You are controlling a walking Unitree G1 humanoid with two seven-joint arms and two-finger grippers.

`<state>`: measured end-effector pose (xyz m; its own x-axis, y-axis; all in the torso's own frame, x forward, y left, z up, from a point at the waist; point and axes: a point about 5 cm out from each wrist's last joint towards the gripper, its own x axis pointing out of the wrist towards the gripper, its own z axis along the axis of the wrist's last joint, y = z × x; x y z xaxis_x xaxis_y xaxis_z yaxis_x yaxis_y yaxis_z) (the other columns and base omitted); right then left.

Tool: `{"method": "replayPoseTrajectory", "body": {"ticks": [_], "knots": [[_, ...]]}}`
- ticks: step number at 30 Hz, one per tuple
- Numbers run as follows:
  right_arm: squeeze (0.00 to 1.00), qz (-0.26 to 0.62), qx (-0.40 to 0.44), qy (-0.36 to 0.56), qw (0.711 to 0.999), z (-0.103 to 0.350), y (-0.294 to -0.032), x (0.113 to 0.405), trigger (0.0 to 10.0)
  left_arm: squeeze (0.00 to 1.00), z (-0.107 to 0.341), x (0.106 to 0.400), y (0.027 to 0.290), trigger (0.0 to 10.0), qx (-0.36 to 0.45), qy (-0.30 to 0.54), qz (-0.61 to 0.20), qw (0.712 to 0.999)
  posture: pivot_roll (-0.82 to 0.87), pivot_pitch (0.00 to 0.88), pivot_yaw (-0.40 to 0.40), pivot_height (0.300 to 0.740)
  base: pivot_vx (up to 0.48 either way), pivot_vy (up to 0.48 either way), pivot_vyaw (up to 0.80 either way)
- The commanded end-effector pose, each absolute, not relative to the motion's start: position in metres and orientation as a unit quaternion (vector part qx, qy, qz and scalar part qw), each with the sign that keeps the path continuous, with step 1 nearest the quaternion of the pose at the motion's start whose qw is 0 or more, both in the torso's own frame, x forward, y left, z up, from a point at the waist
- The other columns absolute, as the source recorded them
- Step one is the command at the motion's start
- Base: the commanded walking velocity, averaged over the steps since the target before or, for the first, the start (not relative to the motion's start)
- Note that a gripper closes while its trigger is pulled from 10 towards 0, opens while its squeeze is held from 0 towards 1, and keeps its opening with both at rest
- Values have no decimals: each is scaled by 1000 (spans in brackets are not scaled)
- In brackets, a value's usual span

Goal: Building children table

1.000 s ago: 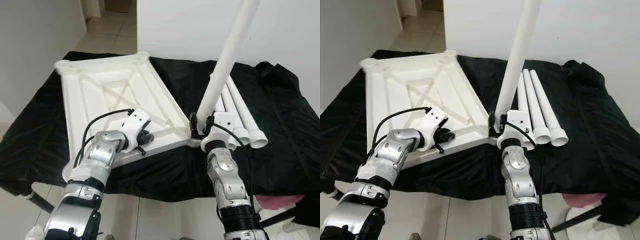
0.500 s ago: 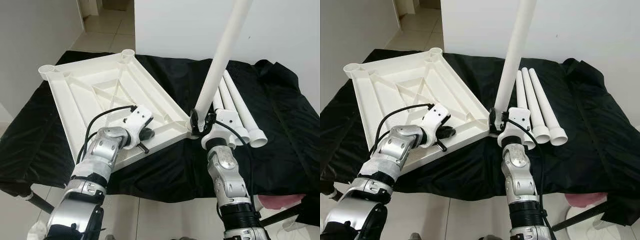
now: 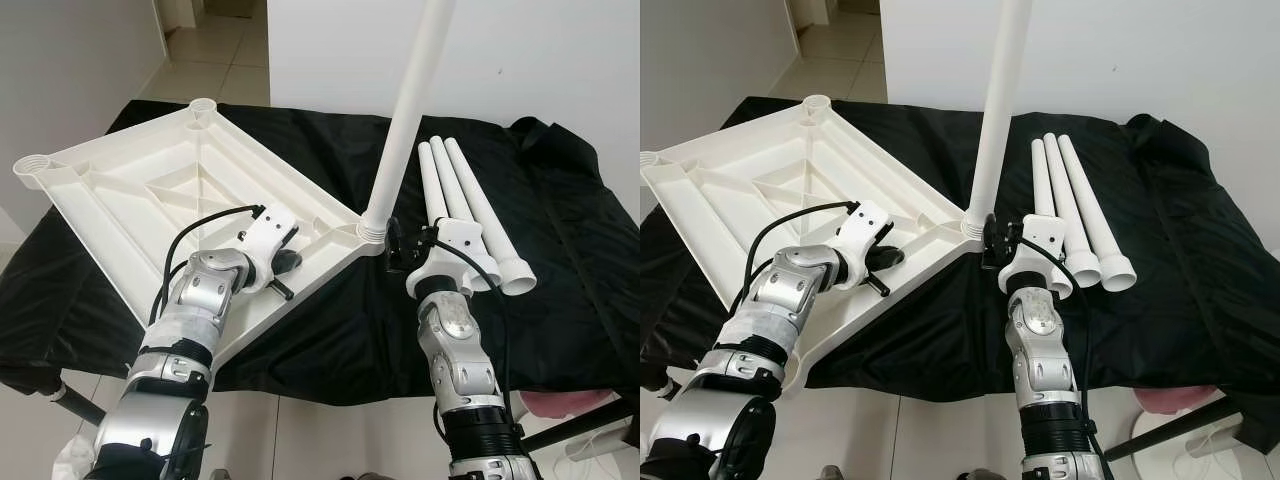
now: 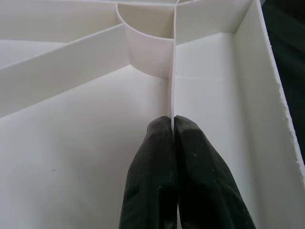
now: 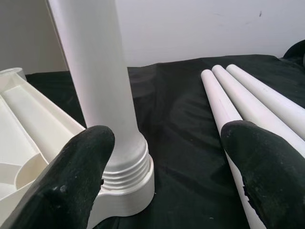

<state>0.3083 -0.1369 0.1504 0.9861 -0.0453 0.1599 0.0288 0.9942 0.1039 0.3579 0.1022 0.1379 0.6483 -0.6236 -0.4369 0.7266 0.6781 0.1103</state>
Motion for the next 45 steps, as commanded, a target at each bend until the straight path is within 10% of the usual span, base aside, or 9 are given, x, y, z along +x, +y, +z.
{"method": "replayPoseTrajectory", "body": {"ticks": [1, 2, 4, 5, 7, 8, 11, 12, 45], "knots": [[0, -20, 52, -77, 995, 148, -139, 306, 10000, 0, 150, 374, 118, 2902, 167, 131, -167, 963, -46, 0, -22, 740, 0, 0, 0], [0, -19, 50, -77, 996, 148, -139, 307, 10000, 0, 157, 373, 108, 10000, 151, 112, -196, 962, -46, 0, -23, 740, 0, 0, 0], [0, -18, 50, -77, 996, 148, -139, 307, 10000, 0, 159, 373, 104, 10000, 140, 104, -210, 962, -44, 0, -23, 740, 0, 0, 0], [0, -17, 49, -78, 996, 148, -139, 307, 10000, 580, 163, 371, 98, 10000, 121, 92, -232, 961, -44, 0, -23, 740, 0, 0, 0], [0, -17, 48, -78, 996, 149, -139, 308, 10000, 580, 165, 370, 95, 10000, 109, 84, -244, 960, -44, 0, -23, 740, 0, 0, 0], [0, -16, 48, -79, 996, 149, -139, 308, 10000, 1000, 168, 369, 93, 10000, 99, 77, -255, 959, -39, 0, -23, 740, 0, 0, 0], [0, -16, 49, -79, 996, 149, -139, 308, 10000, 1000, 173, 367, 89, 10000, 85, 63, -269, 957, -39, 0, -23, 740, 0, 0, 0], [0, -14, 49, -77, 996, 148, -139, 308, 10000, 0, 181, 363, 84, 10000, 61, 39, -301, 951, -34, 0, -21, 740, 0, 0, 0], [0, 15, 34, -17, 999, 122, -128, 311, 10000, 0, 163, 325, 237, 10000, 276, 123, -240, 923, 31, 0, -27, 740, 0, 0, 0]]}}
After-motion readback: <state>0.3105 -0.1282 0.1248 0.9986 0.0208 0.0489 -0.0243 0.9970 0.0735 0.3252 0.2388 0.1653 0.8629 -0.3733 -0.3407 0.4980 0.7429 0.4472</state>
